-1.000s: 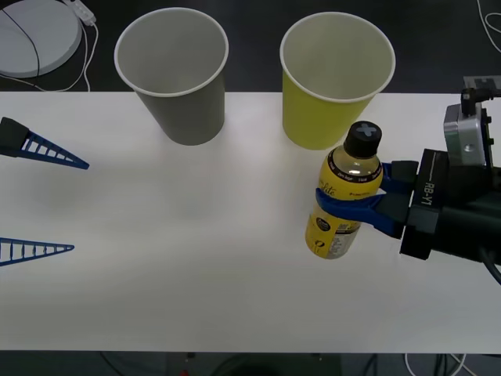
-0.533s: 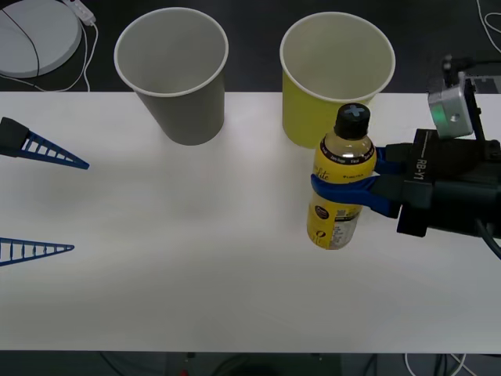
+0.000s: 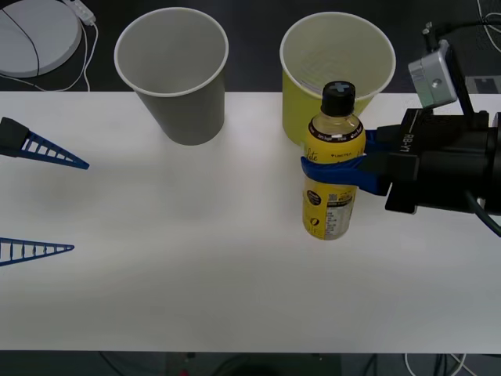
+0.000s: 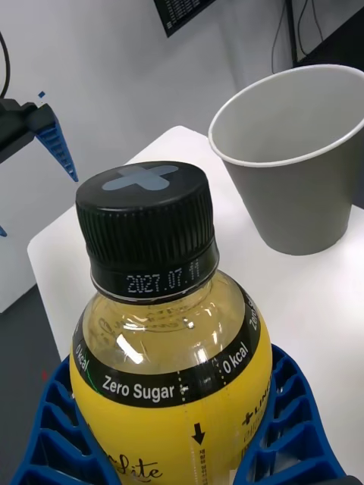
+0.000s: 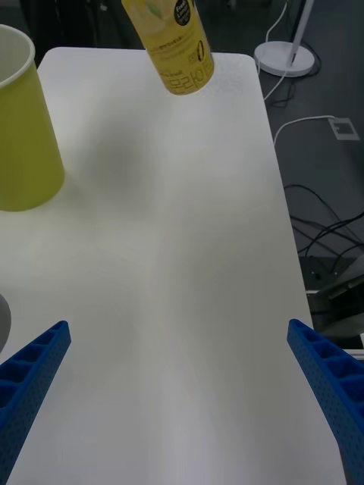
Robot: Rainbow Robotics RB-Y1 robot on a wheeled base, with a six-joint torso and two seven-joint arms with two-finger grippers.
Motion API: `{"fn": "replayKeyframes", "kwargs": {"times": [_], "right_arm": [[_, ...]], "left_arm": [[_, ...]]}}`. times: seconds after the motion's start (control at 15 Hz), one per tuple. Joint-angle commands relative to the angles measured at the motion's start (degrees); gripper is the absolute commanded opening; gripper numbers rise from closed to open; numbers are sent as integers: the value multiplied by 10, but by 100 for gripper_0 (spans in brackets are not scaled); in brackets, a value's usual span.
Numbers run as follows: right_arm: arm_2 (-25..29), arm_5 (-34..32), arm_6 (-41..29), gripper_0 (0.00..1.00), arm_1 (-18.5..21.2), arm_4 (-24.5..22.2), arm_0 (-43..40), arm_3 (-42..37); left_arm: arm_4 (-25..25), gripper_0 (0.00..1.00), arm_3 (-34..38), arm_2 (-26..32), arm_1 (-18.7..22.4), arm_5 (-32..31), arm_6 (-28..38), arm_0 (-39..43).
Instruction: Put the can into the green bin and the plastic bottle into the gray bin
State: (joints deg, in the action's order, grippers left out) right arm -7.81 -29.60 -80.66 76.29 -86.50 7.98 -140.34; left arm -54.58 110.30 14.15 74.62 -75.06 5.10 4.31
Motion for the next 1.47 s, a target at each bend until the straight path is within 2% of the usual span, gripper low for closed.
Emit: {"fn": "replayKeyframes", "kwargs": {"times": [0.07,0.33,0.47,0.93,1.47], "right_arm": [[0,-39,-2,0,-9,2,34,11],[0,-85,-56,0,-15,0,90,19],[0,-104,-56,0,-20,4,111,30],[-11,-247,-82,0,-63,1,250,97],[-202,-258,-82,0,-120,-11,477,227]], "left_arm": [[0,100,0,0,0,0,0,0],[0,100,0,0,0,0,0,0],[0,100,0,0,0,0,0,0],[0,100,0,0,0,0,0,0],[0,100,0,0,0,0,0,0]]}}
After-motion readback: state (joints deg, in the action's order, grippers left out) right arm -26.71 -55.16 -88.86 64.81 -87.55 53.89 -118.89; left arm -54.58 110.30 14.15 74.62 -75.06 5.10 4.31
